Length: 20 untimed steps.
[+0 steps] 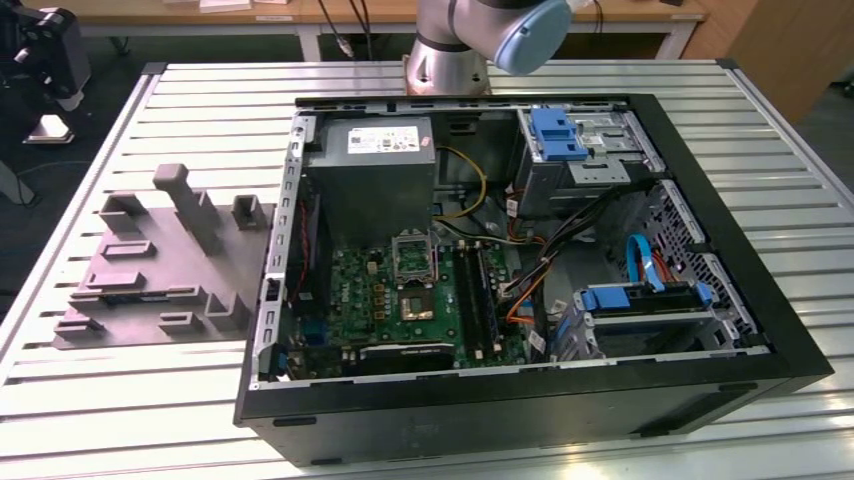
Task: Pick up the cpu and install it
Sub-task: 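Pick up the cpu and move it towards the insertion slot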
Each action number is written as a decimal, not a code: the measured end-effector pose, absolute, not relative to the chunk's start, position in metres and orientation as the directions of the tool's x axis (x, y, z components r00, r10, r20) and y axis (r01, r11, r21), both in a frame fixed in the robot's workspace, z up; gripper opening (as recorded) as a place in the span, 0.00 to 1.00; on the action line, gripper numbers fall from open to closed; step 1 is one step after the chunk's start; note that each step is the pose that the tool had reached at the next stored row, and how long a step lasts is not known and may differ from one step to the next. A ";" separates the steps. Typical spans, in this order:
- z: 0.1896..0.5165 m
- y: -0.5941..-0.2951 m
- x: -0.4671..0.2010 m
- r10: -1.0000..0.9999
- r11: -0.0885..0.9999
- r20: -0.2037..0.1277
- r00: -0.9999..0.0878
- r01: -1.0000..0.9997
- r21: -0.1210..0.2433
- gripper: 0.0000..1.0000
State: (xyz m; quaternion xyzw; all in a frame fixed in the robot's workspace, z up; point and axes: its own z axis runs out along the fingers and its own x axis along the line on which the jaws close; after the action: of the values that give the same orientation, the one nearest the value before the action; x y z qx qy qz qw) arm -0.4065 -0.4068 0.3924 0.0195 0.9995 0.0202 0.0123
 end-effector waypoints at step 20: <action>0.392 -0.407 -0.400 0.039 0.998 -0.024 -0.999 0.038 0.041 0.47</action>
State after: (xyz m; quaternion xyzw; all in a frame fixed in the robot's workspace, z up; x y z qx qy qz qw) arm -0.4004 -0.4068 0.3924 0.0195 0.9995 0.0202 0.0123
